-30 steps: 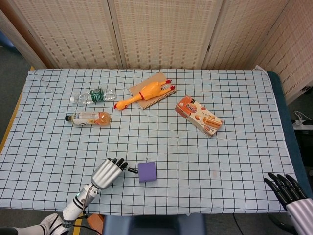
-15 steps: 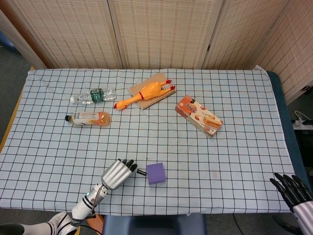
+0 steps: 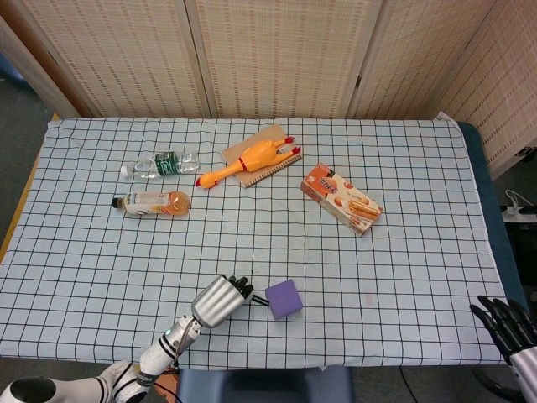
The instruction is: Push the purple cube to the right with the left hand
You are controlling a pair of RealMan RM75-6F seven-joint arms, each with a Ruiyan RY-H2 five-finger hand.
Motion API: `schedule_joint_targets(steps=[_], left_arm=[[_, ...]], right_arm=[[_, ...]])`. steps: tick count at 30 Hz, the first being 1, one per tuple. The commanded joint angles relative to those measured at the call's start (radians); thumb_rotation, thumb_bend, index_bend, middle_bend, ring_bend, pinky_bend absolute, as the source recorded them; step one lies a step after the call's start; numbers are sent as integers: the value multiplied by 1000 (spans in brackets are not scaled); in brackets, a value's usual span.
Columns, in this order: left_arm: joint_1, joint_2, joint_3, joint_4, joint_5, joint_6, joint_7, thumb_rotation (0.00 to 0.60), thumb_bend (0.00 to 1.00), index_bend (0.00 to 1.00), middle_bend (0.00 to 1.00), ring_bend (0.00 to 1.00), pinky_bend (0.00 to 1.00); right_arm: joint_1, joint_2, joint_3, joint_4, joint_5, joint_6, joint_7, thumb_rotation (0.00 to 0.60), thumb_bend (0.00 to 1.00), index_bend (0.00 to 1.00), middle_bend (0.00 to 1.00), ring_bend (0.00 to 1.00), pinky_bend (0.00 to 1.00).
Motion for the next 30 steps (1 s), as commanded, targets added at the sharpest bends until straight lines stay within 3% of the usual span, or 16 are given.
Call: schedule_joint_targets(steps=[1, 9, 18, 23, 30], left_arm=[[-8, -10, -6, -3, 0, -7, 9, 600, 601, 786, 822, 772, 973], [-2, 2, -4, -21, -3, 8, 12, 600, 600, 785, 822, 773, 973], [136, 179, 90, -21, 1, 151, -51, 600, 597, 785, 822, 775, 974], [243, 259, 142, 82, -10, 245, -125, 600, 600, 779, 819, 776, 973], [323, 282, 137, 241, -67, 273, -278, 600, 598, 768, 811, 776, 973]], right_arm=[[0, 0, 1, 0, 0, -1, 0, 600, 95, 0, 0, 0, 0], [-4, 1, 4, 2, 6, 5, 4, 600, 95, 0, 0, 0, 0], [0, -4, 2, -7, -5, -15, -21, 600, 95, 0, 0, 0, 0], [7, -8, 2, -15, -9, -31, -35, 600, 95, 0, 0, 0, 0], [18, -14, -1, -28, -21, -60, -59, 600, 96, 0, 0, 0, 0]])
